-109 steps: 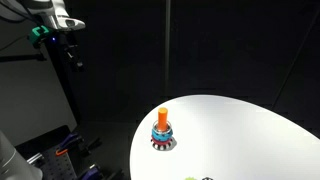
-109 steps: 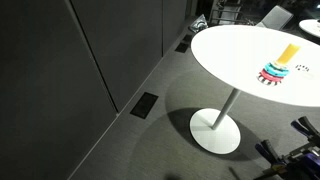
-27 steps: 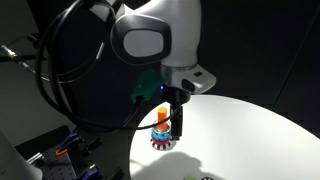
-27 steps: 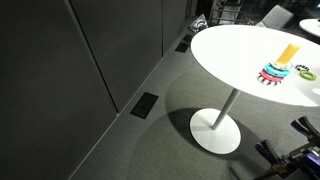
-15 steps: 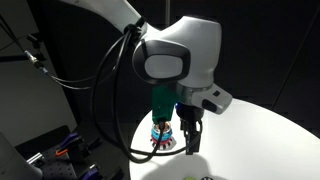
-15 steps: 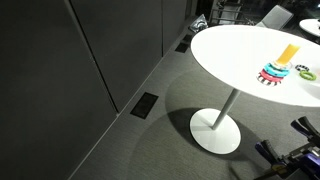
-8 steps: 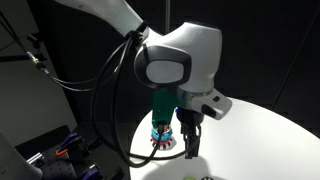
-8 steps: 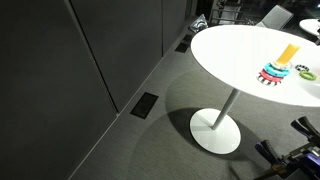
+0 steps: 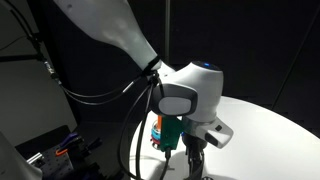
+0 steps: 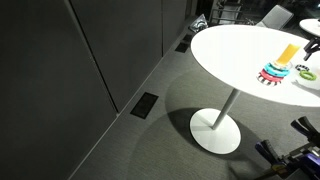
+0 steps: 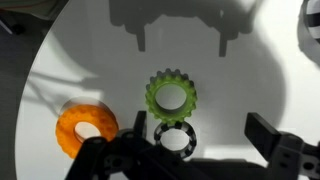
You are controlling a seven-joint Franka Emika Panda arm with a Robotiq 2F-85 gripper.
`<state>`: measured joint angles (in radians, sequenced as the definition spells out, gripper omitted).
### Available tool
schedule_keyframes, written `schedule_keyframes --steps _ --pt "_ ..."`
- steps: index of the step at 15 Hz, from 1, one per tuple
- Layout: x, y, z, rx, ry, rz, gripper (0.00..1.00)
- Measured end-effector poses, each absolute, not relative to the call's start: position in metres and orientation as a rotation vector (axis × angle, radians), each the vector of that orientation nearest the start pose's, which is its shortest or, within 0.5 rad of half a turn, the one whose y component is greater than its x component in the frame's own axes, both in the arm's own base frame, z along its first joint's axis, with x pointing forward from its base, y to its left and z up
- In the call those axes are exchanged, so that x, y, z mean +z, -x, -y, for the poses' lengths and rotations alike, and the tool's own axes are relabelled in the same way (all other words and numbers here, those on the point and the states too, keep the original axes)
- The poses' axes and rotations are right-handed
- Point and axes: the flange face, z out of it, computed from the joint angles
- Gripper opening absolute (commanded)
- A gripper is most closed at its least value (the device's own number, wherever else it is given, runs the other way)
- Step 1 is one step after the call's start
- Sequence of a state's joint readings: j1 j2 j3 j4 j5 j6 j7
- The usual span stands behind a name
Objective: Pick up the green ring from the table and stack it on the rings stacking stand
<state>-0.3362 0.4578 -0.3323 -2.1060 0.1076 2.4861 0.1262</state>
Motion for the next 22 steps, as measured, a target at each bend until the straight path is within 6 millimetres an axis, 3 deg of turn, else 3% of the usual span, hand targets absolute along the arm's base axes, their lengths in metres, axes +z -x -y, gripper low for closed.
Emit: schedule_keyframes --steps 5,9,22 --pt "0.162 -0.459 0.363 0.153 2.956 -1.318 1.0" --pt "0.144 -0.462 0.366 0.184 2.969 -1.311 1.0" --pt "0.13 -0.468 0.362 0.205 2.974 -1.286 1.0"
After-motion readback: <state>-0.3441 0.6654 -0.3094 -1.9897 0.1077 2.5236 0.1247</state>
